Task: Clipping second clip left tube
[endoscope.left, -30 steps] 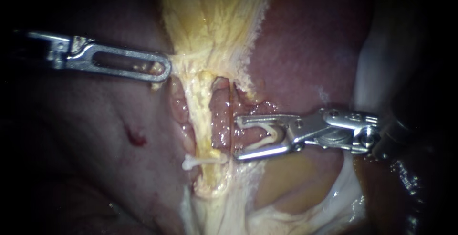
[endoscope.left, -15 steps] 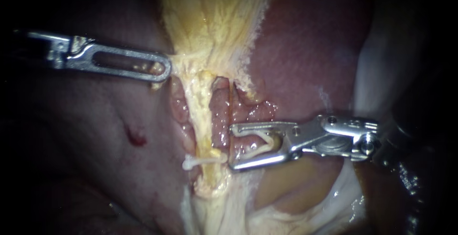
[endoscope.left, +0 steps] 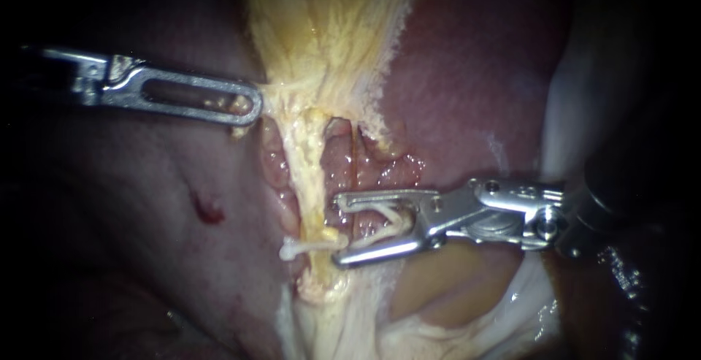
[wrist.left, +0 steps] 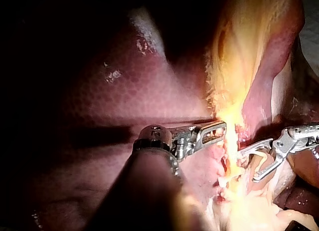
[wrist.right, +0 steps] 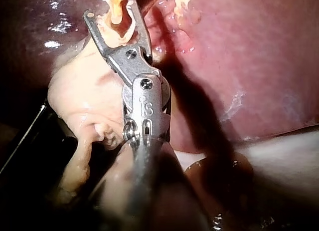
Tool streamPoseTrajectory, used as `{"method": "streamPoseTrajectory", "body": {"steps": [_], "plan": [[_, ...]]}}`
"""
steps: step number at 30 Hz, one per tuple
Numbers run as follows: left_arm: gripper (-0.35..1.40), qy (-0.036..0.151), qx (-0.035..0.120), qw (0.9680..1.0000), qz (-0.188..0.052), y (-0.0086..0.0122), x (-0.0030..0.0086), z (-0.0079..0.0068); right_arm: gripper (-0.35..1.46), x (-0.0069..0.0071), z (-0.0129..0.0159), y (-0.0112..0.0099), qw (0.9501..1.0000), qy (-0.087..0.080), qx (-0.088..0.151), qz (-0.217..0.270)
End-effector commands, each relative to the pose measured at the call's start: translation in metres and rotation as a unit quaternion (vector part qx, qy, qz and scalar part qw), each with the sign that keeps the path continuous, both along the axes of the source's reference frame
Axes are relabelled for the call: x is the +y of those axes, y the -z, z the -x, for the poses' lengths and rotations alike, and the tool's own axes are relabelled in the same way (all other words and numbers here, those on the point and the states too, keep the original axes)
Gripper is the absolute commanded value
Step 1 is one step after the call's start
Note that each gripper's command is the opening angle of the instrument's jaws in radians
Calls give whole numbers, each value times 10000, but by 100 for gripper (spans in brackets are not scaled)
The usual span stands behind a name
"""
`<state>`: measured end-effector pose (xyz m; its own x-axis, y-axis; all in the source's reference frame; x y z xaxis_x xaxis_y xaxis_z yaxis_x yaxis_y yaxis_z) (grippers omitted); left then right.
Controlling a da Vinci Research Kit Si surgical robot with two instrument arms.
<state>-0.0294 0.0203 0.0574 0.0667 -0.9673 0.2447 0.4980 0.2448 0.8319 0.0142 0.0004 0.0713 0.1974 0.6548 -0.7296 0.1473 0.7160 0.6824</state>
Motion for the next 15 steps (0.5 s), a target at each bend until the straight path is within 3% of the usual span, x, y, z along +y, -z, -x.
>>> {"method": "streamPoseTrajectory", "body": {"steps": [1,15], "plan": [[-35,1,2,10000,-1,0,0,0,50,1,1,-2,10000,-1,-8,-3],[-35,0,2,10000,-1,0,0,0,50,11,7,-30,10000,2,-13,14]]}}
